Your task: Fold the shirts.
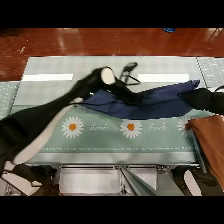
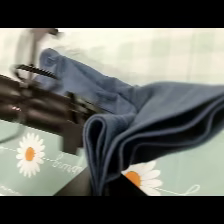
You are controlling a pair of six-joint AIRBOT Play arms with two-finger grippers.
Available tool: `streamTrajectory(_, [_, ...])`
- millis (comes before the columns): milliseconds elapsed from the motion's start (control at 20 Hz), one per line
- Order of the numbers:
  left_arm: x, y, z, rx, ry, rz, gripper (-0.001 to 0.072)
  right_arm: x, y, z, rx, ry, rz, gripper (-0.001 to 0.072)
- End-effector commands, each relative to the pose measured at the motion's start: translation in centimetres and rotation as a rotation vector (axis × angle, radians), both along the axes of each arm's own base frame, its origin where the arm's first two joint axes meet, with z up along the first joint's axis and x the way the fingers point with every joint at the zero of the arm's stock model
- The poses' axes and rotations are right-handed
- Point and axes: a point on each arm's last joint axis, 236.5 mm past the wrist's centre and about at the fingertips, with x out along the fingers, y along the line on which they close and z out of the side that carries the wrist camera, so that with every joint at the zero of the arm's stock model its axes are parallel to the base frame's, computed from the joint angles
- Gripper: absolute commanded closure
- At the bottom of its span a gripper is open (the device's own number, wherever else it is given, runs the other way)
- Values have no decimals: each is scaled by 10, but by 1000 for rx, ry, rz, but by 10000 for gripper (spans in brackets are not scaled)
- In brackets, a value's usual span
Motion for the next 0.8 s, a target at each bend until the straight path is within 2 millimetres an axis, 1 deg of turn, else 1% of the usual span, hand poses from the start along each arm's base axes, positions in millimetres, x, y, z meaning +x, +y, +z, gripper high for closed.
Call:
streamTrajectory(0, [-42,-55,-17,-54,99,-64,691,-10,13,16,59,-31,20,689])
streamTrajectory(50, [-57,-60,-22,-47,121,-99,691,-10,14,17,61,-32,23,689])
streamTrajectory(100, [-72,-61,-27,-31,128,-154,691,-10,14,17,60,-31,23,689])
streamTrajectory(150, [-79,-60,-29,-26,122,-189,691,-10,14,17,60,-31,23,689])
streamTrajectory(200, [-77,-58,-27,-26,124,-190,691,-10,14,17,60,-32,22,689])
streamTrajectory(250, [-65,-51,-23,-30,122,-170,691,-10,14,17,61,-31,21,689])
streamTrajectory(350, [-31,-23,-10,-35,130,-115,691,-10,14,17,64,-29,21,690])
streamTrajectory(450, [5,22,12,-35,147,-60,691,-9,15,19,75,-35,20,689])
streamTrajectory(500, [23,49,24,-22,131,-30,691,-6,16,20,87,-39,18,689])
streamTrajectory(550, [41,80,39,-1,96,6,691,-2,20,20,98,-39,26,689])
streamTrajectory(650, [69,140,72,51,4,80,691,10,40,18,133,-36,72,689])
streamTrajectory(700, [78,169,91,74,-50,125,691,18,55,17,158,-42,106,690])
streamTrajectory(750, [80,193,110,89,-93,162,691,28,74,13,180,-44,140,690])
